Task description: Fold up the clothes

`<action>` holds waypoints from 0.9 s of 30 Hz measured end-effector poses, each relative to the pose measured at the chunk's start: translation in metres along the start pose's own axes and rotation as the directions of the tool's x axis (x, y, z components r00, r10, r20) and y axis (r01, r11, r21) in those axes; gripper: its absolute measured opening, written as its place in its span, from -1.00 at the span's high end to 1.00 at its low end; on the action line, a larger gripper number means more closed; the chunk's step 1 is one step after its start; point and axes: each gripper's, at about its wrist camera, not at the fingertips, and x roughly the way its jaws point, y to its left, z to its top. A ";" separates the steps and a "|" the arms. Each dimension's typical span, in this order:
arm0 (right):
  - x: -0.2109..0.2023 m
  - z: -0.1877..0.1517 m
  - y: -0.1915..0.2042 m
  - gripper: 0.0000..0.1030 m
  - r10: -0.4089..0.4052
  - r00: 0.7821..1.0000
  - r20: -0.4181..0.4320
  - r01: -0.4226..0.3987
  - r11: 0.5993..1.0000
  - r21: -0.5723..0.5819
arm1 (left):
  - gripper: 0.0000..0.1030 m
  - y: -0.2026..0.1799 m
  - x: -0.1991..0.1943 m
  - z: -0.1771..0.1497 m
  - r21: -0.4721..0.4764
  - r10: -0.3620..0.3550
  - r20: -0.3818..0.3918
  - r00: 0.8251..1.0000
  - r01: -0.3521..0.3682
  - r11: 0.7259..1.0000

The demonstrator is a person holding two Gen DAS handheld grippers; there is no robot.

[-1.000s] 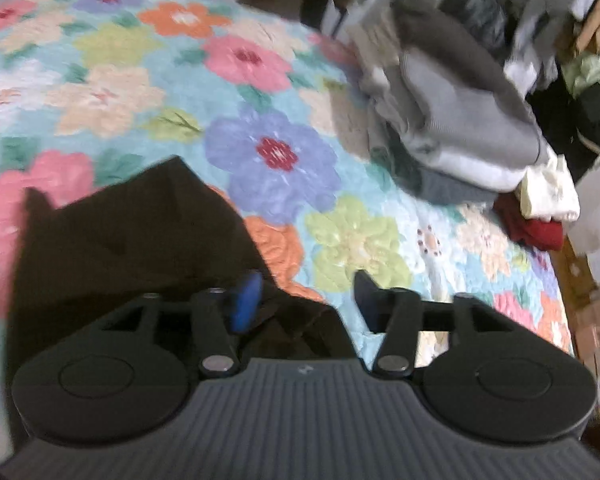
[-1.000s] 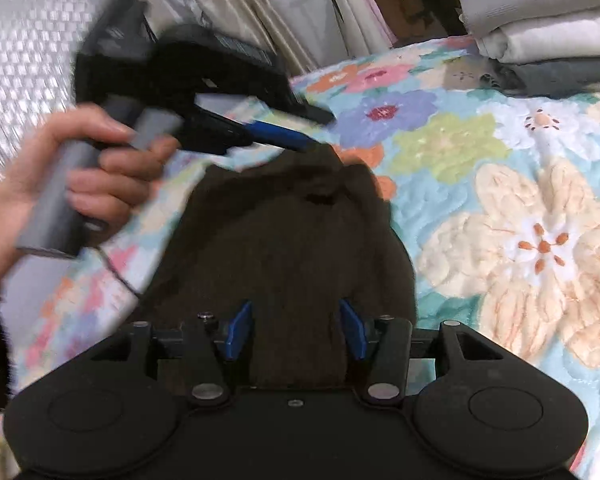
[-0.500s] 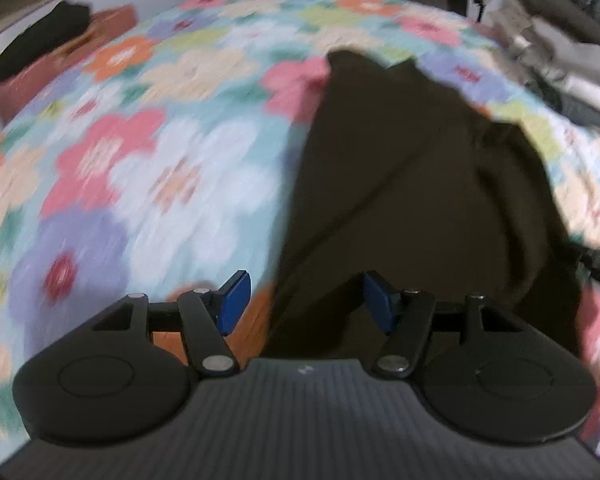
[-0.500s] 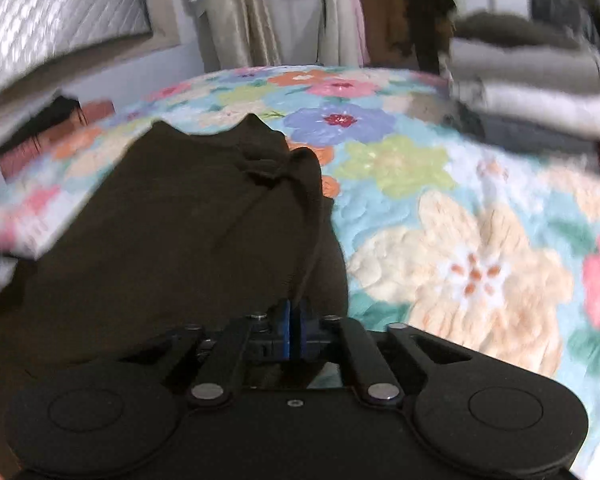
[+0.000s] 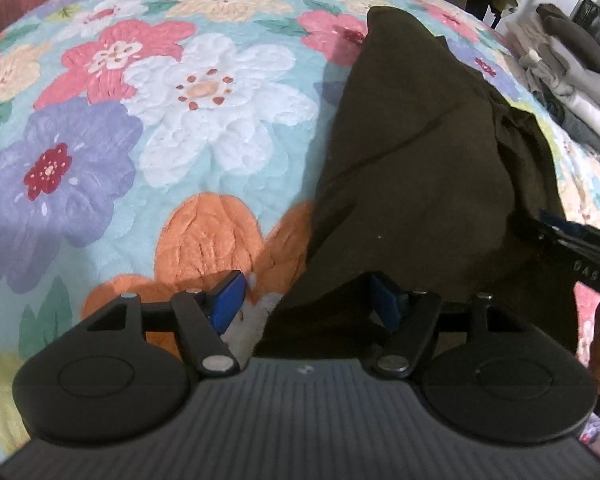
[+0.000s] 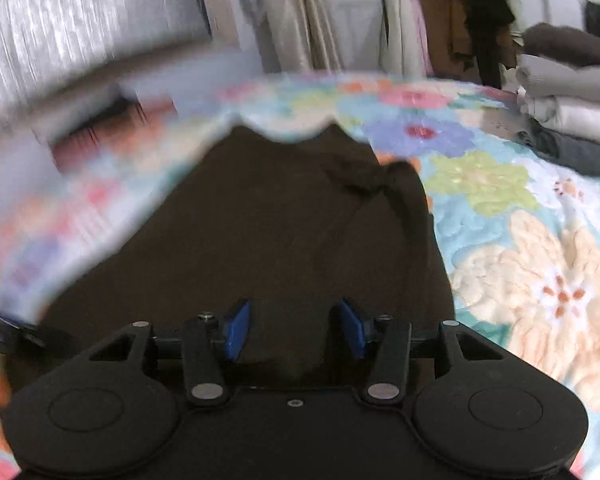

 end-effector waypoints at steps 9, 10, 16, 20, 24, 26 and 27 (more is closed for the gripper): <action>-0.043 -0.015 -0.007 0.91 -0.025 0.998 -0.051 0.027 0.998 0.050 | -0.32 0.027 -0.003 0.002 -0.064 -0.077 -0.051 0.996 0.073 0.995; -0.041 -0.017 -0.006 0.91 -0.046 0.998 -0.043 0.047 0.999 0.019 | -0.32 0.031 -0.004 0.001 -0.071 -0.093 -0.051 0.994 0.090 0.993; -0.053 -0.020 -0.013 0.73 -0.210 0.975 -0.074 0.217 0.969 0.119 | -0.32 0.045 -0.010 -0.005 -0.122 -0.200 -0.060 0.978 0.192 0.974; -0.088 -0.036 -0.017 0.44 -0.116 0.988 -0.099 0.137 0.962 0.238 | -0.32 0.038 -0.010 -0.004 -0.116 -0.225 -0.065 0.972 0.217 0.969; -0.098 -0.064 -0.009 0.23 0.075 0.989 -0.126 -0.029 0.943 0.332 | -0.33 0.025 -0.009 -0.005 -0.069 -0.243 -0.076 0.967 0.238 0.969; -0.093 -0.066 0.007 0.67 0.024 0.988 -0.150 0.010 0.975 0.222 | -0.34 0.021 -0.007 -0.005 -0.048 -0.226 -0.086 0.970 0.222 0.974; -0.093 -0.064 0.013 0.74 -0.006 0.990 -0.141 0.030 0.985 0.170 | -0.34 0.020 -0.007 -0.006 -0.043 -0.219 -0.087 0.972 0.216 0.976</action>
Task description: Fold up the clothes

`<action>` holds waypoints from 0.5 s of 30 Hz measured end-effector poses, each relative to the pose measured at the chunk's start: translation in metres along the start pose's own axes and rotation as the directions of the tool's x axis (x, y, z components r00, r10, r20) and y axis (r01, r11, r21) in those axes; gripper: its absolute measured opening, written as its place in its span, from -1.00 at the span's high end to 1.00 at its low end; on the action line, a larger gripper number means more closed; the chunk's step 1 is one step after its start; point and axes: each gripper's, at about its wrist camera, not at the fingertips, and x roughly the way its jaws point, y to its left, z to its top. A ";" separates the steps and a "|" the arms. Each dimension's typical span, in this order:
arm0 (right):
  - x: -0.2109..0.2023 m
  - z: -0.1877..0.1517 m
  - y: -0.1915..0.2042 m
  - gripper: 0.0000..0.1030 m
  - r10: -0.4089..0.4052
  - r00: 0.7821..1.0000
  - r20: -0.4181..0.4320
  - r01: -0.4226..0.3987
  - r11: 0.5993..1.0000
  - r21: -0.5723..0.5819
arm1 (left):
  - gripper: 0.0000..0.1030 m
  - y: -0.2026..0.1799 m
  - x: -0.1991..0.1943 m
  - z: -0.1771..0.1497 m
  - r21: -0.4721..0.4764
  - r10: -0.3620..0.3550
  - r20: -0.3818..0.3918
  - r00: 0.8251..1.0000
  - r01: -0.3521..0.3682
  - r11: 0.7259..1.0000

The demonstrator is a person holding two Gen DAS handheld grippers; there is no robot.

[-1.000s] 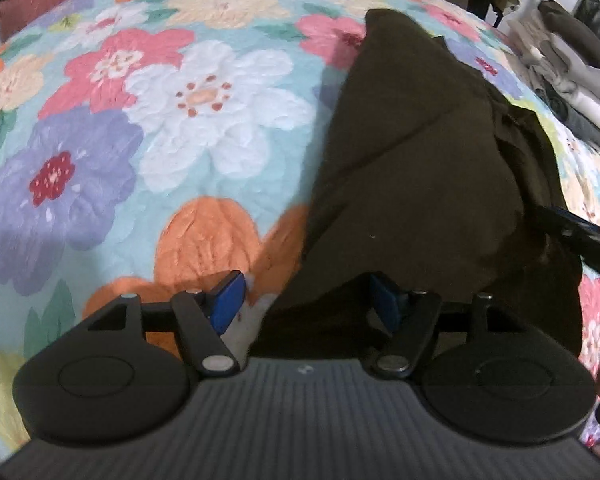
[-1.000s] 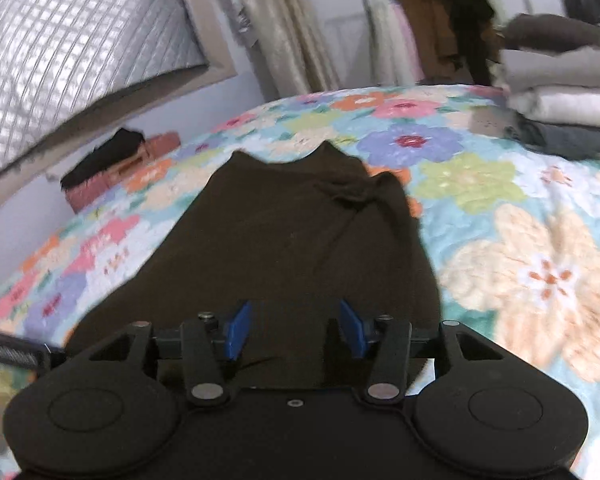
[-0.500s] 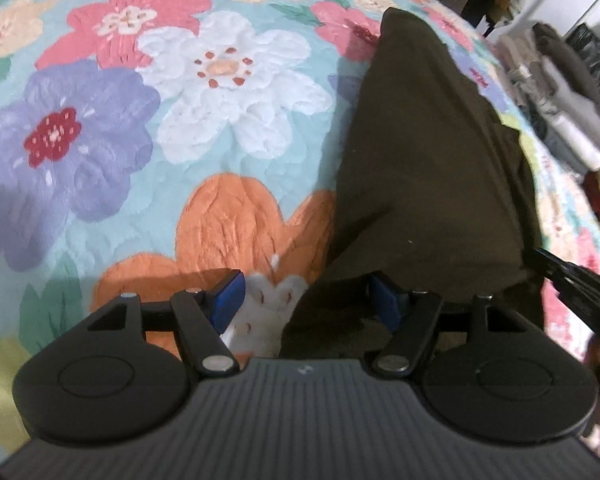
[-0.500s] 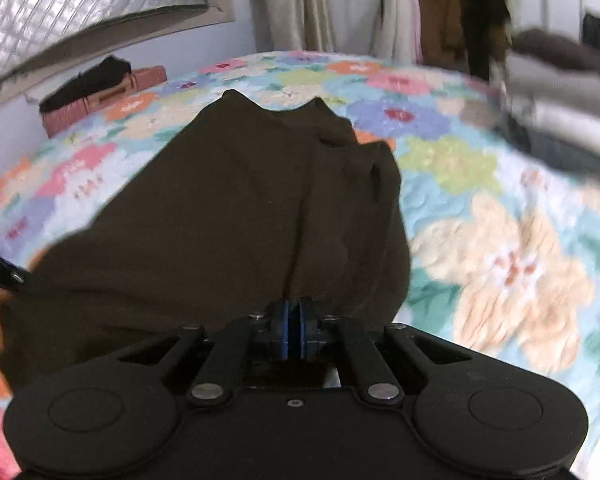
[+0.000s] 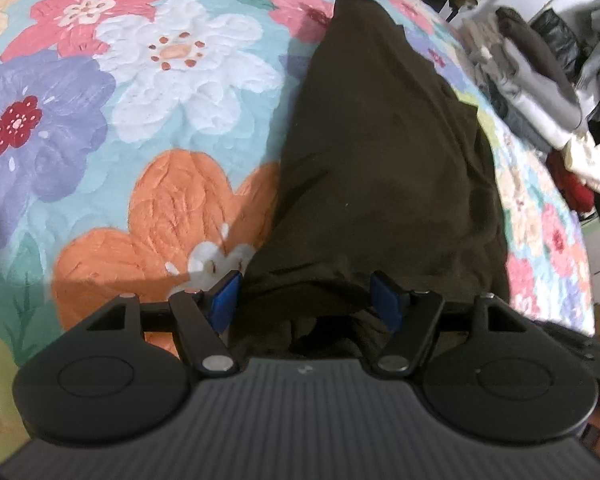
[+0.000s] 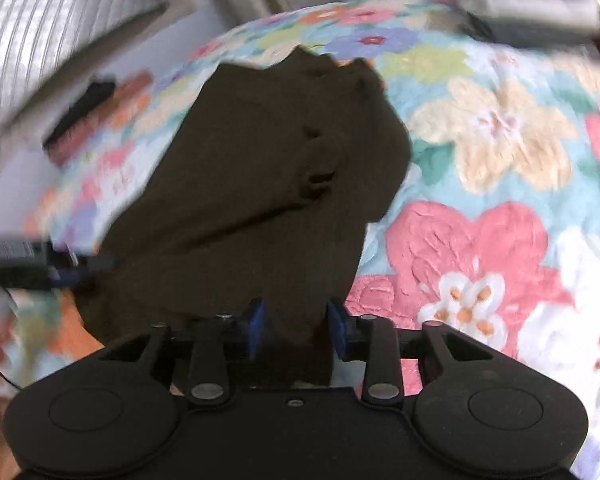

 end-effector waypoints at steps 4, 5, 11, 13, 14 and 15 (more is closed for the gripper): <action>-0.033 -0.001 0.007 0.79 0.014 0.997 0.074 -0.014 1.000 -0.005 | -0.34 0.005 -0.007 -0.003 -0.041 -0.026 0.009 1.000 0.027 0.999; -0.040 -0.005 0.007 0.79 -0.003 0.997 0.083 0.004 1.000 -0.011 | -0.34 0.010 -0.008 -0.003 -0.067 -0.044 0.009 0.999 0.044 0.997; -0.023 -0.025 -0.018 0.78 -0.007 0.998 -0.058 0.013 0.995 0.100 | -0.34 0.016 -0.010 -0.007 -0.060 -0.038 0.016 0.999 0.039 0.997; -0.025 -0.027 -0.022 0.77 -0.014 0.998 -0.068 0.025 0.988 0.154 | -0.34 0.012 -0.012 -0.009 -0.021 -0.042 0.013 0.999 0.042 0.999; -0.027 -0.028 -0.026 0.73 -0.008 0.998 -0.066 0.022 0.978 0.207 | -0.34 0.010 -0.012 -0.011 -0.009 -0.050 0.007 0.999 0.050 0.999; -0.031 -0.032 -0.032 0.65 0.001 0.998 -0.061 0.016 0.963 0.270 | -0.34 0.010 -0.012 -0.012 -0.003 -0.052 0.002 0.999 0.052 0.999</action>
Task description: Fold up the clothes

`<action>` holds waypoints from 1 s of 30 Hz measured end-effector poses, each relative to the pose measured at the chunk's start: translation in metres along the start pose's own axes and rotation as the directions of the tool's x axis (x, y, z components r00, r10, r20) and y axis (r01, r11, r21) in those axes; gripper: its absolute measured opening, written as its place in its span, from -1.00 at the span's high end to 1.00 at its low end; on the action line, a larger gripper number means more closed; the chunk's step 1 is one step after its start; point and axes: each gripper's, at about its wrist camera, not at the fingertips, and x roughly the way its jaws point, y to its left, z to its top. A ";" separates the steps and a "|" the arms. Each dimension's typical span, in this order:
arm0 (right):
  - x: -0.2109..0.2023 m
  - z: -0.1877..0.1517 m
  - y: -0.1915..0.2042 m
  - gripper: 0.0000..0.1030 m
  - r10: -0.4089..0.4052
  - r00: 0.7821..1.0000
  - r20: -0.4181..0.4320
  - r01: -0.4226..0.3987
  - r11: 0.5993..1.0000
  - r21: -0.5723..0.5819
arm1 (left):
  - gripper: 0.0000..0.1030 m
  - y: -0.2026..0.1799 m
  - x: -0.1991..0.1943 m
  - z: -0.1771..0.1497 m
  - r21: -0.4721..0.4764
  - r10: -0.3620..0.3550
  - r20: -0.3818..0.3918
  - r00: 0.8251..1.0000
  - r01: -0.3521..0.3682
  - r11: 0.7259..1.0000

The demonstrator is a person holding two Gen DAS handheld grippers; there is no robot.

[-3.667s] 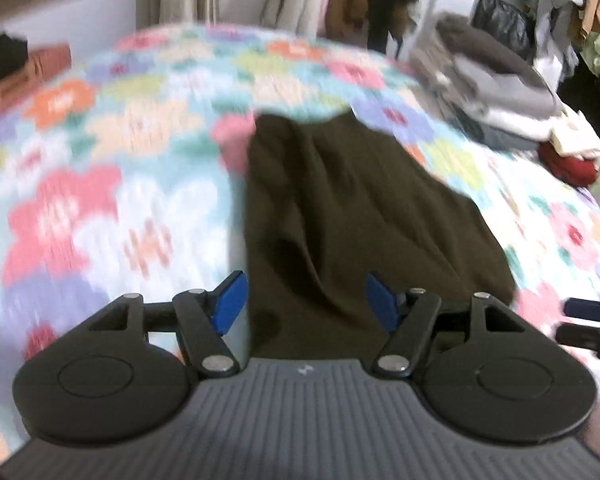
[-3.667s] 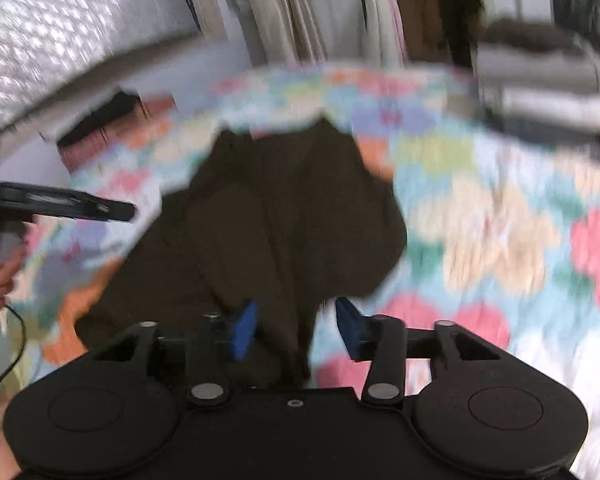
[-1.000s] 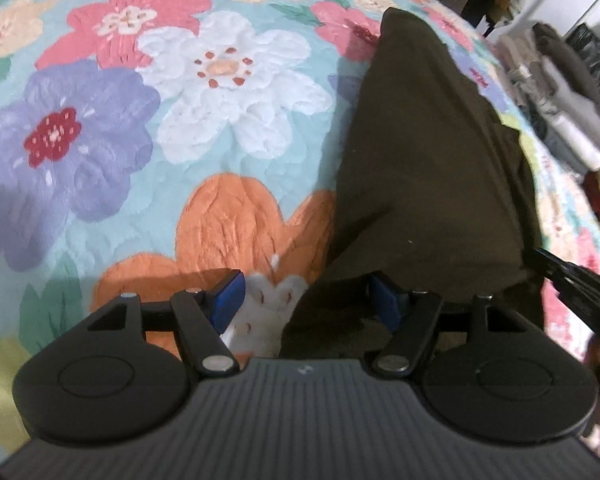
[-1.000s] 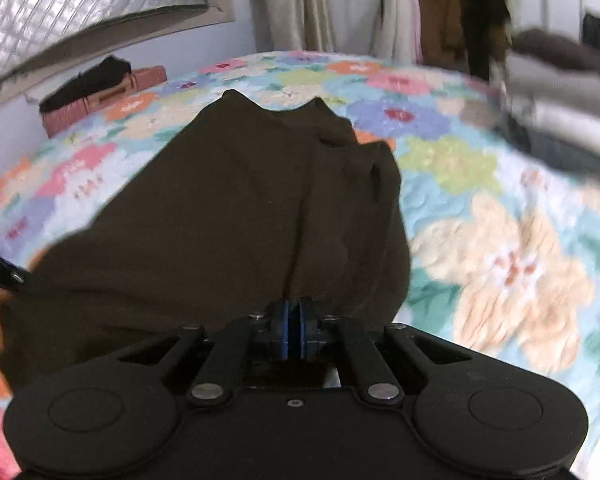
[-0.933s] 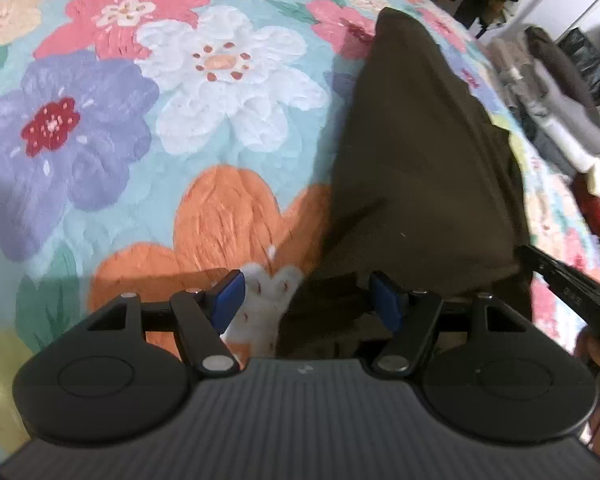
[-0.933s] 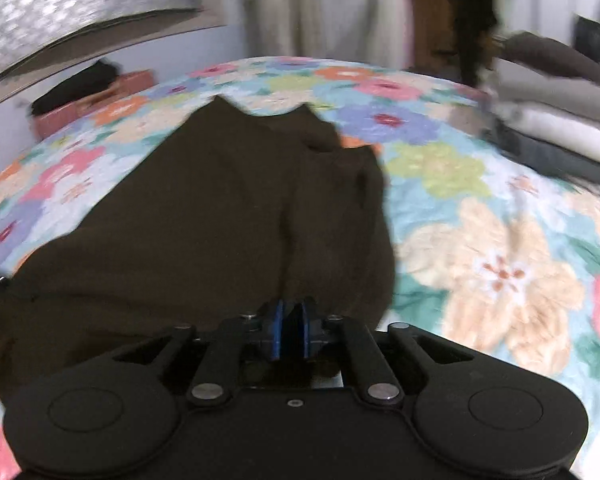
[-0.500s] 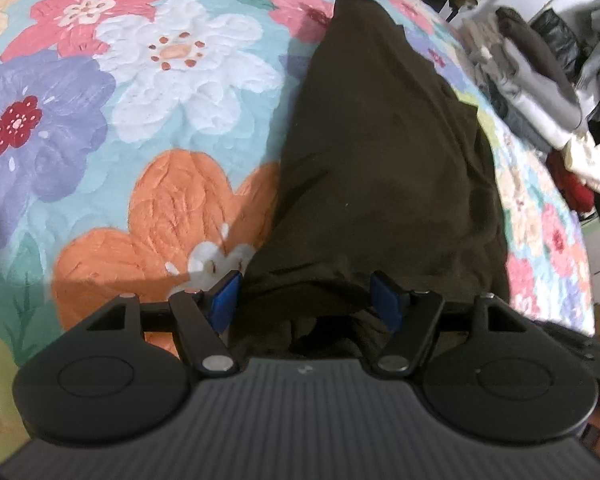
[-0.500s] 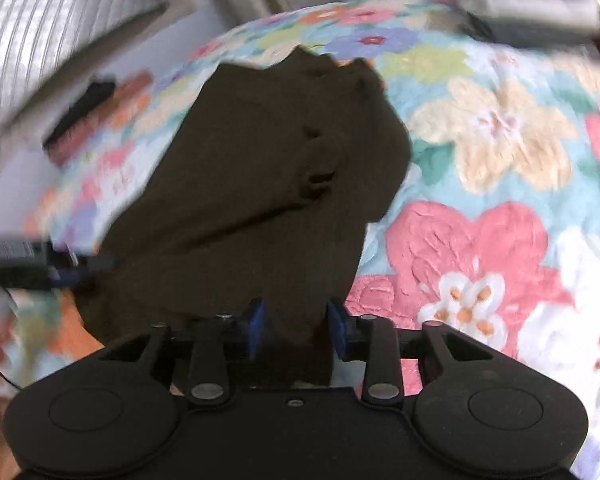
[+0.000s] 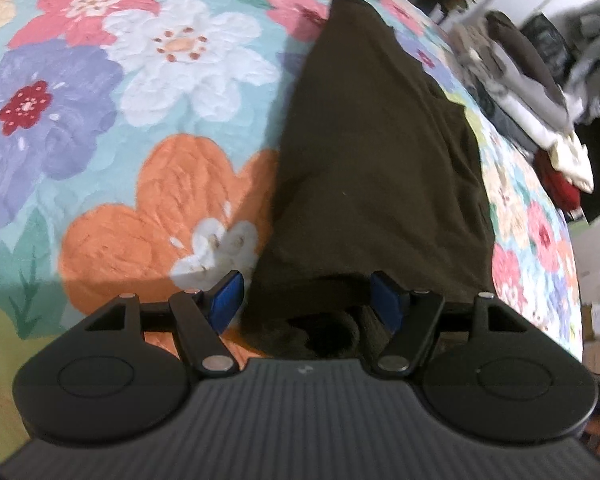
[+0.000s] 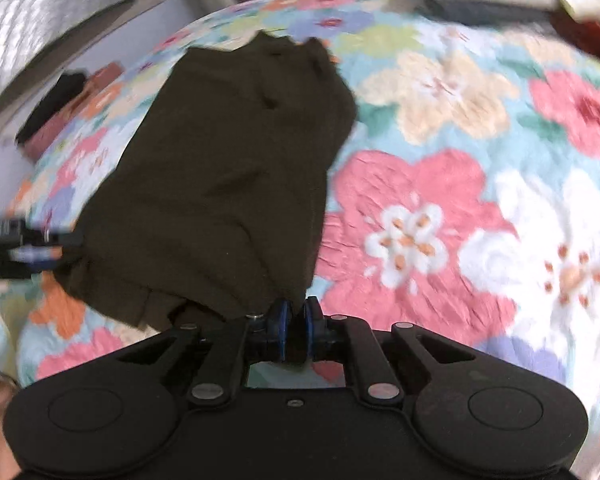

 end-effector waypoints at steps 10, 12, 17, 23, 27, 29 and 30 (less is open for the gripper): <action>0.023 -0.035 -0.012 -0.22 0.412 0.911 0.020 -0.369 0.794 0.484 | -0.61 0.014 0.005 -0.008 -0.110 -0.045 -0.008 0.999 0.044 0.993; 0.040 -0.040 -0.005 -0.23 0.437 0.899 0.016 -0.374 0.751 0.544 | -0.05 0.011 0.006 -0.008 -0.105 -0.077 0.003 0.997 0.076 0.992; 0.057 -0.041 0.002 -0.27 0.374 0.919 0.126 -0.370 0.707 0.602 | 0.88 0.004 -0.003 -0.006 -0.090 -0.132 0.055 0.990 0.137 0.987; 0.077 -0.028 0.017 -0.39 0.363 0.907 0.212 -0.413 0.679 0.606 | 0.54 0.020 0.001 -0.001 -0.190 -0.197 0.075 0.978 0.208 0.959; 0.080 -0.023 0.031 0.61 0.359 0.921 0.152 -0.382 0.752 0.537 | 0.05 0.026 0.002 0.002 -0.250 -0.158 0.117 0.980 0.183 0.951; 0.081 -0.018 0.033 0.64 0.356 0.921 0.158 -0.383 0.757 0.530 | 0.02 0.029 -0.002 0.004 -0.285 -0.143 0.168 0.975 0.187 0.940; 0.079 -0.015 0.030 0.65 0.351 0.922 0.161 -0.382 0.768 0.514 | -0.04 0.029 -0.004 0.005 -0.289 -0.145 0.187 0.972 0.196 0.937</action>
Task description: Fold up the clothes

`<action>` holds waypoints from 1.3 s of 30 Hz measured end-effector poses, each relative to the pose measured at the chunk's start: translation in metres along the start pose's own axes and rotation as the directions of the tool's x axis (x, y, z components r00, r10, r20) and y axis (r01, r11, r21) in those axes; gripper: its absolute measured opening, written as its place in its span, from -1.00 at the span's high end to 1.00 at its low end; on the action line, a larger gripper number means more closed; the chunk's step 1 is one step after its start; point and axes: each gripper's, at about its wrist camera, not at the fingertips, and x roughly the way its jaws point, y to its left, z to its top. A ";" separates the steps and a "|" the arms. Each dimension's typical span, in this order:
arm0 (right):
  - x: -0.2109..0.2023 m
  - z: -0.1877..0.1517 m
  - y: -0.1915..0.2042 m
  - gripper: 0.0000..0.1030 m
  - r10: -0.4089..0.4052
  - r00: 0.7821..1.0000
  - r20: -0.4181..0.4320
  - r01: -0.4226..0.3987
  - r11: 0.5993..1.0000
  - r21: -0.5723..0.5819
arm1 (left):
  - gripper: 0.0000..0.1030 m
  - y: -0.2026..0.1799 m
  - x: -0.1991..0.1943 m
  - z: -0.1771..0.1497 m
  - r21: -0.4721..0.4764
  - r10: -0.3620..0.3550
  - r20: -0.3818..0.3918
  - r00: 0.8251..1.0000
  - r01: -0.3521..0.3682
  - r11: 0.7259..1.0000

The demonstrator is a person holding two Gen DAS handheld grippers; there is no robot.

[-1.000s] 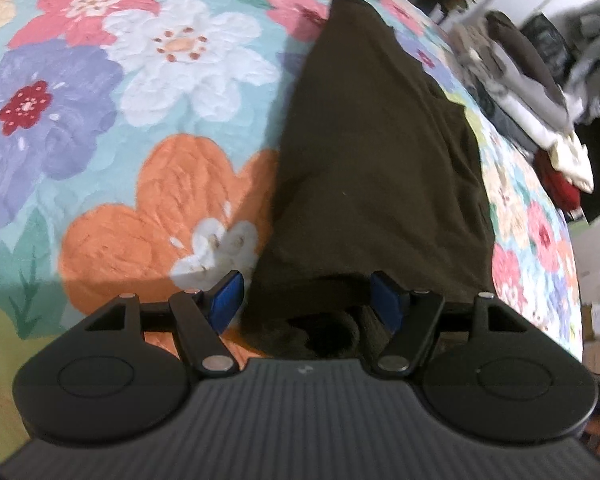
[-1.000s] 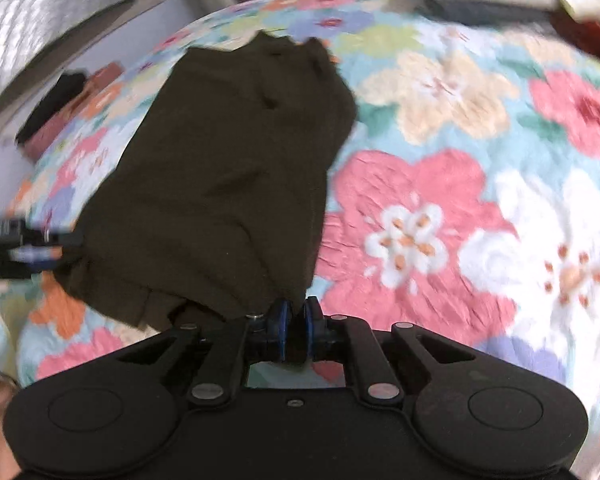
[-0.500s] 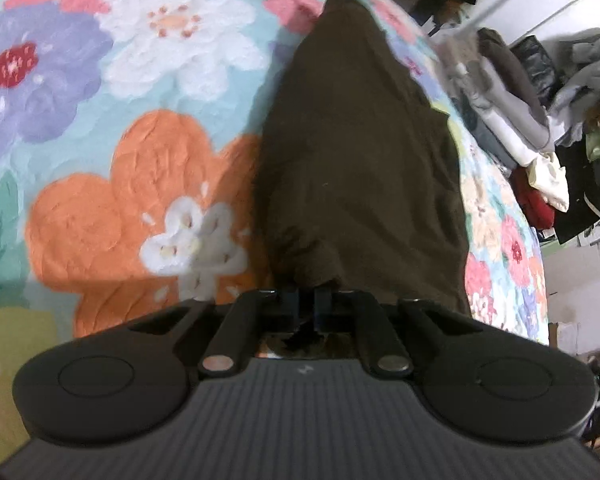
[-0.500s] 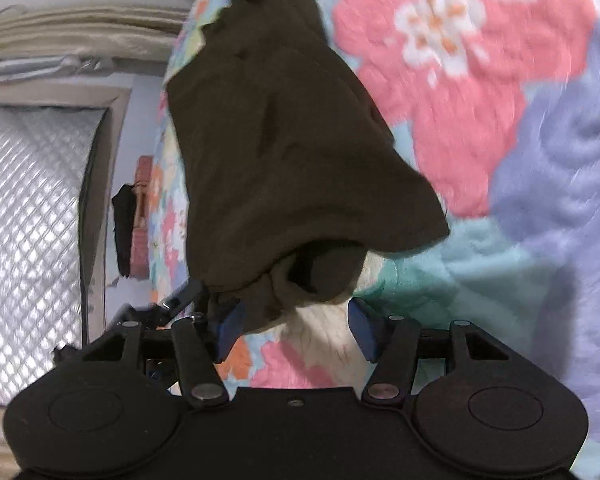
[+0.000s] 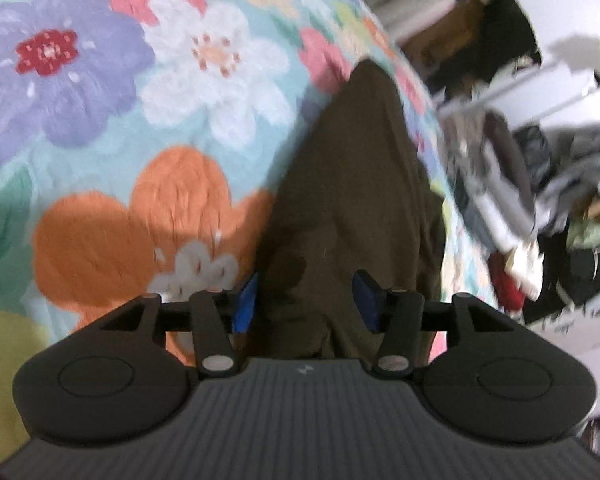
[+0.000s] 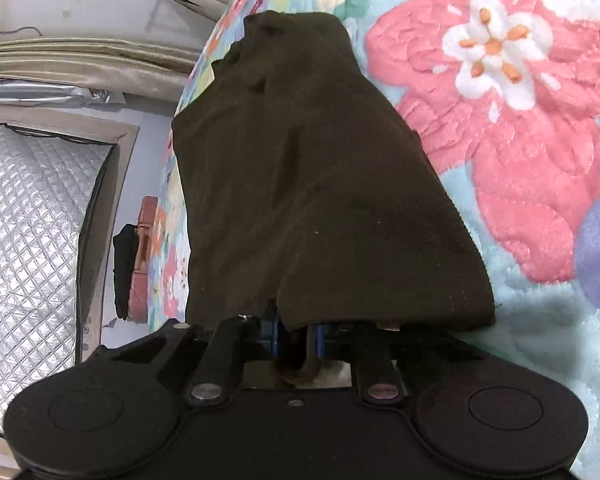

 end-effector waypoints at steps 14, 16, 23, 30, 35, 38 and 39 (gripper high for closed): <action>-0.016 0.004 0.028 0.61 0.069 0.993 0.091 -0.047 0.974 -0.221 | 0.51 -0.025 0.027 -0.015 0.139 0.058 -0.090 0.994 -0.045 0.989; -0.013 0.002 0.026 0.59 0.042 0.995 0.090 -0.021 0.976 -0.215 | 0.45 -0.024 0.028 -0.013 0.158 0.117 -0.073 0.990 -0.104 0.982; -0.011 -0.001 -0.001 -0.02 -0.021 0.998 0.059 0.028 0.993 -0.115 | -0.46 -0.017 0.033 -0.015 0.203 0.145 -0.103 0.984 -0.122 0.971; 0.000 0.000 0.007 0.65 0.006 0.999 0.039 0.002 0.981 -0.195 | 0.69 -0.029 0.034 -0.028 0.265 0.101 -0.115 0.988 -0.068 0.962; -0.031 -0.001 0.027 0.68 0.024 0.999 0.042 -0.012 0.963 -0.271 | 0.71 -0.055 0.006 -0.043 0.290 0.100 -0.064 0.993 -0.077 0.954; -0.061 -0.004 0.033 0.69 0.019 0.999 0.041 -0.006 0.957 -0.289 | 0.71 -0.077 -0.012 -0.067 0.319 0.107 -0.058 0.993 -0.083 0.944; -0.071 -0.002 0.033 0.69 0.023 0.999 0.041 -0.010 0.957 -0.289 | 0.71 -0.082 -0.019 -0.076 0.326 0.113 -0.061 0.992 -0.087 0.941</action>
